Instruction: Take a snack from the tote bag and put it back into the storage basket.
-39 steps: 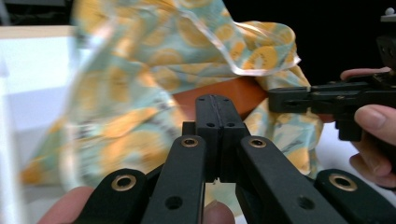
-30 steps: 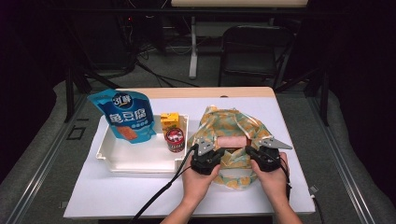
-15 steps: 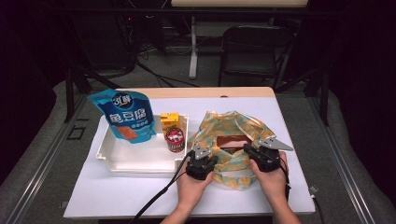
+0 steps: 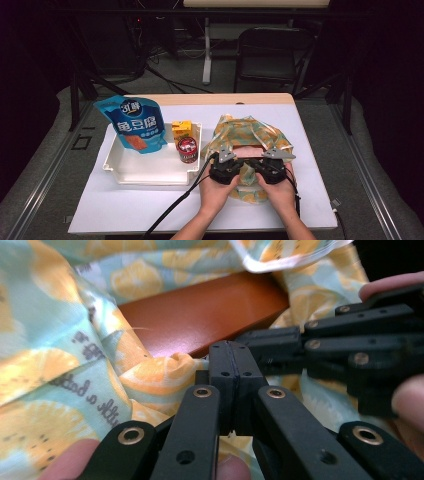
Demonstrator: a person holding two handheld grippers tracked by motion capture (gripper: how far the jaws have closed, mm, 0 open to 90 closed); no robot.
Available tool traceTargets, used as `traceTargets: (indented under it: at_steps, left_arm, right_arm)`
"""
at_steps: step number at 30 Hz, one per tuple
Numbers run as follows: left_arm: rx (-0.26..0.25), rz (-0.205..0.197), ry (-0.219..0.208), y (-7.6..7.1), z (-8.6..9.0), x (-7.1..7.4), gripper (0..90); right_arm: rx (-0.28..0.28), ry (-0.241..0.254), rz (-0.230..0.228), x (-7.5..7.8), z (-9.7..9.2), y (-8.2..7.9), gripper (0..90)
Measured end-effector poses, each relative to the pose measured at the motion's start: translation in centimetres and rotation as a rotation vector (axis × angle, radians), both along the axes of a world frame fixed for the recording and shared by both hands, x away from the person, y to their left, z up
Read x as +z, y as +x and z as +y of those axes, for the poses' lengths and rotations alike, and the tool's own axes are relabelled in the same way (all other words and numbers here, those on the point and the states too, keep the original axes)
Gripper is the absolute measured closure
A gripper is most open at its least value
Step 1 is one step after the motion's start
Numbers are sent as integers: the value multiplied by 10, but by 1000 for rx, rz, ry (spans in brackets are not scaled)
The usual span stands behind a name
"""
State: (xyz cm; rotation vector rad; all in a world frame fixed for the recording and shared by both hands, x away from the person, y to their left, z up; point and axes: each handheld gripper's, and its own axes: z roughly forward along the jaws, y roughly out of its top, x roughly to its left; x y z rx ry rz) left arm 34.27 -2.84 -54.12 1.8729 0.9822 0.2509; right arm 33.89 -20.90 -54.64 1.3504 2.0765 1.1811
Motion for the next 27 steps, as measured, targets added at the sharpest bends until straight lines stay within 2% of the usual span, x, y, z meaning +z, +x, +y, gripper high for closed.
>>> traceTargets:
  at_steps: [1, 3, 6, 9, 12, 14, 16, 18, 21, 25, 26, 27]
  left_arm:
    - [3, 7, 11, 1, -1, -2, 900]
    - [18, 27, 41, 1, -2, -7, 900]
    - [48, 53, 89, 2, 0, -14, 900]
    - [87, 75, 113, 3, 6, -20, 900]
    - [112, 113, 113, 4, 11, -23, 900]
    - [127, 102, 136, 5, 12, -23, 900]
    - [137, 122, 140, 6, 15, -23, 900]
    - [138, 120, 153, 7, 14, -24, 900]
    - [150, 118, 168, 6, 13, -24, 900]
    - [159, 117, 169, 6, 13, -23, 900]
    - [157, 116, 162, 5, 13, -23, 900]
    - [153, 113, 158, 4, 14, -22, 900]
  right_arm:
    - [7, -23, 8, -2, 3, 1, 900]
    - [-2, -33, 18, -5, 5, 2, 900]
    - [-36, -22, 29, -5, 2, 3, 900]
    - [-95, -27, 51, -6, -6, 3, 900]
    - [-161, -16, 84, -8, -17, 5, 900]
    - [-205, -17, 93, -9, -24, 7, 900]
    - [-241, -14, 98, -9, -31, 8, 900]
    - [-279, -8, 106, -9, -41, 10, 900]
    - [-324, 22, 99, -8, -54, 12, 900]
    - [-400, 11, 76, -3, -72, 13, 900]
    - [-403, 27, 56, -2, -76, 12, 900]
    - [-380, 51, 34, 1, -80, 10, 900]
